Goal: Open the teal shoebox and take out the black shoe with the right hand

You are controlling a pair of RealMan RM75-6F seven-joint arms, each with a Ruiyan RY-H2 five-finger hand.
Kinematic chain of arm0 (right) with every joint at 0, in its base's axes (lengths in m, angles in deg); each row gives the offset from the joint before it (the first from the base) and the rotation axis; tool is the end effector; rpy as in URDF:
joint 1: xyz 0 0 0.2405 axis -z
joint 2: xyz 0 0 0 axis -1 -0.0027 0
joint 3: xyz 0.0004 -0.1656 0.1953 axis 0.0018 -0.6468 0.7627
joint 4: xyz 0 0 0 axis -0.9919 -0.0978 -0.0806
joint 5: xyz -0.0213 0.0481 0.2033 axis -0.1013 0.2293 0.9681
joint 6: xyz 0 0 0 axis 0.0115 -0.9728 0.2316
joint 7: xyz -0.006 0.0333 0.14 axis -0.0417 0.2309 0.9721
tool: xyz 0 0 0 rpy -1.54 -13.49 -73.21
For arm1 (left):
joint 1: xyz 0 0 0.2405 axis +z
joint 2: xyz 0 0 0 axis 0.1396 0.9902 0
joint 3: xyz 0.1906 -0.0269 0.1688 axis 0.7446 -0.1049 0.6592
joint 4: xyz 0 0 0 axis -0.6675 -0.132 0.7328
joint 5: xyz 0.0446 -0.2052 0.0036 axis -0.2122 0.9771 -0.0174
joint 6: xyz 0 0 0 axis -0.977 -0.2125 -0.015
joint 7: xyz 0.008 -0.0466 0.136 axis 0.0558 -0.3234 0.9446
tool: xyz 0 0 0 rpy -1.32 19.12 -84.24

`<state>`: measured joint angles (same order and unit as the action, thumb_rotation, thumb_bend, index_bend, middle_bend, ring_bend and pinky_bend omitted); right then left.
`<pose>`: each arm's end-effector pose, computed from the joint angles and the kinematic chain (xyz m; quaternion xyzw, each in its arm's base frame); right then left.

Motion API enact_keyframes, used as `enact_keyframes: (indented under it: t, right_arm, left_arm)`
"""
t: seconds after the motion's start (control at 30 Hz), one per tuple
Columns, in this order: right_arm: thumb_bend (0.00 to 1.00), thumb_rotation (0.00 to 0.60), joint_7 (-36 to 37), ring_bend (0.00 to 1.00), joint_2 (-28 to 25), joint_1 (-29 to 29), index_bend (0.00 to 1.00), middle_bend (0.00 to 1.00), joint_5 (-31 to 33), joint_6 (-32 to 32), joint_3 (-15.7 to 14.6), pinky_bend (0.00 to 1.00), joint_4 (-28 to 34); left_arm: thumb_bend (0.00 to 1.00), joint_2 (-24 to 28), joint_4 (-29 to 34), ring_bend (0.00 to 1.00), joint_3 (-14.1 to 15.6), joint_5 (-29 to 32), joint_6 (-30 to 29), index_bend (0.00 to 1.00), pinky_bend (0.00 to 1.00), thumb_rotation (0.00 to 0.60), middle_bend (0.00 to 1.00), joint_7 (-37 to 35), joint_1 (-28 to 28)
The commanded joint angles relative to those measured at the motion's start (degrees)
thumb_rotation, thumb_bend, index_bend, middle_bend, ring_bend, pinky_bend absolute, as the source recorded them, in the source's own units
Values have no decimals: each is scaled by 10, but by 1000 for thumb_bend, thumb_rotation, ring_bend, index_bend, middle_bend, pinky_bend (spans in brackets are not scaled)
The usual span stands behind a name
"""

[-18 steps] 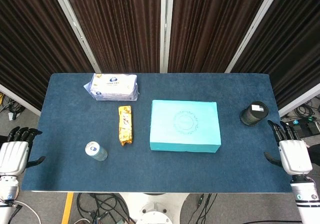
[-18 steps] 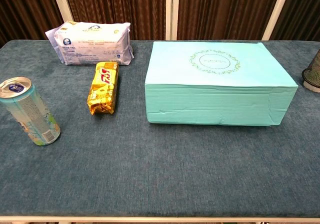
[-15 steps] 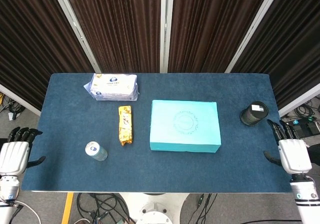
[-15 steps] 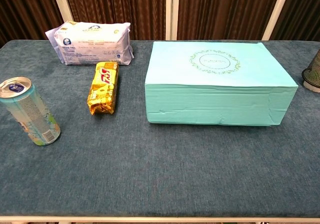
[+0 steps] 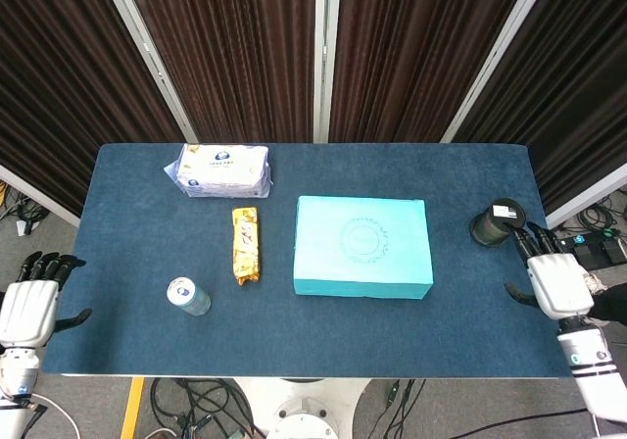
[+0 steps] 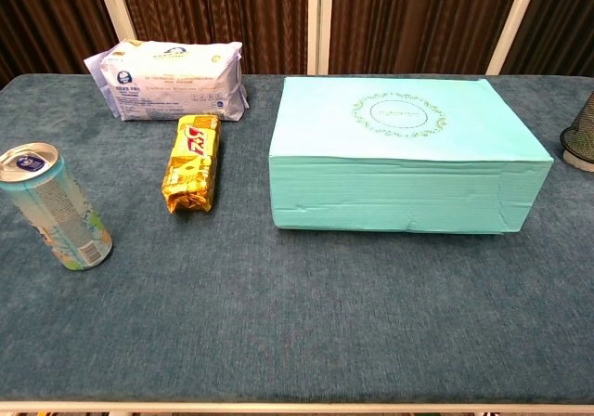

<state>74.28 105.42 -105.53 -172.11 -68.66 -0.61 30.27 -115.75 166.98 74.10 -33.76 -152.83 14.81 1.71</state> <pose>-0.3057 -0.2568 0.1505 0.6702 -0.3396 0.3562 0.5555 -0.3119 0.1885 0.1411 -0.6030 -0.3817 -0.3467 0.6087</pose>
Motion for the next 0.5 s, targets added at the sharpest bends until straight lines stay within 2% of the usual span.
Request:
enact_keyframes:
  t: [0.03, 0.27, 0.37, 0.5]
  right_arm:
    - [91, 600, 2, 53, 41, -61, 12, 153, -6, 58, 14, 126, -76]
    - [47, 600, 50, 0, 125, -144, 13, 103, -22, 124, 22, 33, -202]
    - [10, 600, 66, 0, 163, -172, 13, 70, -36, 137, 16, 4, -258]
    - [0, 600, 77, 0, 198, -195, 7, 16, -61, 139, -2, 0, -300]
  left_arm:
    - [0, 3, 3, 144, 1, 1, 0, 264, 108, 600, 220, 1, 2]
    - [0, 6, 8, 144, 2, -3, -7, 264, 108, 600, 220, -2, 5]
    - [0, 8, 11, 144, 3, -5, -5, 264, 108, 600, 220, -7, 5]
    - [0, 10, 12, 144, 4, -8, -7, 264, 108, 600, 220, -17, 7]
